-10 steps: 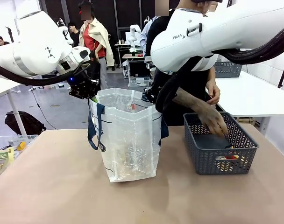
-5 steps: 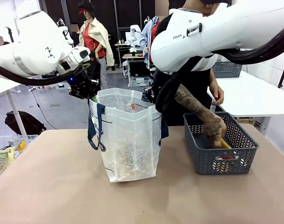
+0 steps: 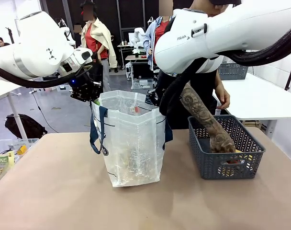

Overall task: Transfer purchased items from the store into the shopping bag.
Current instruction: Move the Reusable shopping bag to the right side of the table.

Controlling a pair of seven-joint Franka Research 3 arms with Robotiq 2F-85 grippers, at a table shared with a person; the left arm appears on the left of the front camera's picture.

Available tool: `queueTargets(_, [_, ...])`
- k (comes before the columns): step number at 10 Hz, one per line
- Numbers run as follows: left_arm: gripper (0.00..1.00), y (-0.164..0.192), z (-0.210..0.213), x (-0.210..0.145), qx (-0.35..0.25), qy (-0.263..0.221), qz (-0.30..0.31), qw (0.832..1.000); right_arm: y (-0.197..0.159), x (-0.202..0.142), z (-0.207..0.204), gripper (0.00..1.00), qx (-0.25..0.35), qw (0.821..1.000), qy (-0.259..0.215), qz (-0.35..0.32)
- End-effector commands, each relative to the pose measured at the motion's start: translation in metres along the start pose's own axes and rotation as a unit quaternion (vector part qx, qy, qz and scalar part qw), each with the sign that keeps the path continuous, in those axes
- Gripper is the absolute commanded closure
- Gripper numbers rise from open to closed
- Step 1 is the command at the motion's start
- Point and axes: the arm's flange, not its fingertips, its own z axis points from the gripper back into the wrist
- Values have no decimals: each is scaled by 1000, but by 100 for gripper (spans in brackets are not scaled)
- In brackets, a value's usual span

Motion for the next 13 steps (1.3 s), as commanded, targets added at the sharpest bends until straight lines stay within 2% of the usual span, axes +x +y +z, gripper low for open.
queueTargets(1, [100,2,4,-2,1,-5,8,1000,-3,-4,1,100,5,1000,-1,-8])
queueTargets(13, [100,2,4,-2,1,-5,8,1000,-3,-4,1,100,5,1000,-1,-8])
